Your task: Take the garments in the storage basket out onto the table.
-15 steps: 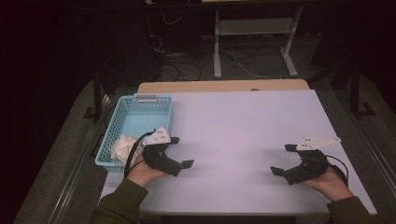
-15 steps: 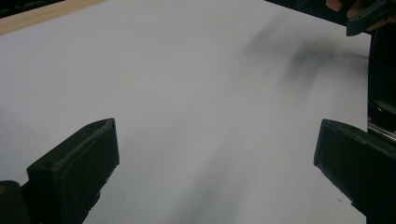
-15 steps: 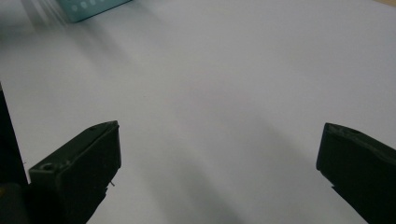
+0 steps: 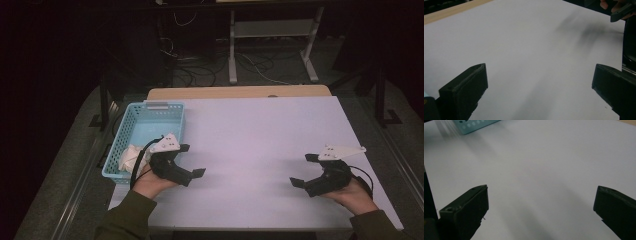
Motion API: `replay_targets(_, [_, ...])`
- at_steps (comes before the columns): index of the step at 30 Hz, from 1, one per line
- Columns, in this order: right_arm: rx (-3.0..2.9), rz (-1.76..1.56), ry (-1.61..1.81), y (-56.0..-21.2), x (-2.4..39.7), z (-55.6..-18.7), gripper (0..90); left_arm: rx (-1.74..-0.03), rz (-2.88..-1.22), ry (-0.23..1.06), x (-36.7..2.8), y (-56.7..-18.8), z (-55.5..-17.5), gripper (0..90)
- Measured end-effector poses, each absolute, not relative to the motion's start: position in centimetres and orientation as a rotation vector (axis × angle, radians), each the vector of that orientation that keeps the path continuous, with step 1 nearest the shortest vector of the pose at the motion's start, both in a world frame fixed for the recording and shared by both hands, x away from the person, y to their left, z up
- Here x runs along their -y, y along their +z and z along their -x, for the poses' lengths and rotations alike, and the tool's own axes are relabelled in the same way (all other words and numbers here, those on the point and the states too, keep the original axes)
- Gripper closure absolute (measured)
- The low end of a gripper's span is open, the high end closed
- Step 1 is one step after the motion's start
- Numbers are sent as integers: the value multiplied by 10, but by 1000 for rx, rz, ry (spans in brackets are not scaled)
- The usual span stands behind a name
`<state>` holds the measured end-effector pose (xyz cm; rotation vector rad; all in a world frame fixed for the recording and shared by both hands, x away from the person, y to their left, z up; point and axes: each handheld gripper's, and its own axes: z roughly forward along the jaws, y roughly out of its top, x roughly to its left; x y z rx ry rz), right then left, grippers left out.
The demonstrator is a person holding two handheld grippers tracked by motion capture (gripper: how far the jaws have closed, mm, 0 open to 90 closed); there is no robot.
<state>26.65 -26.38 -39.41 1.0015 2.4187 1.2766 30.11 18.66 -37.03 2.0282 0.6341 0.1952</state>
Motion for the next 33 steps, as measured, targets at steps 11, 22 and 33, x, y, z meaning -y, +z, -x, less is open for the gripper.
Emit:
replay_targets(11, [-2420, -993, 1272, -394, 260, -267, 0, -633, -2022, 210, -190, -360, -305, 0])
replay_targets(22, [-2407, -998, 1278, -395, 260, -268, 0, -644, -2018, 221, -190, -354, -310, 0])
replay_targets(33, [-2400, -997, 1279, -395, 260, -270, 0, -665, -2026, 236, -194, -352, -318, 0])
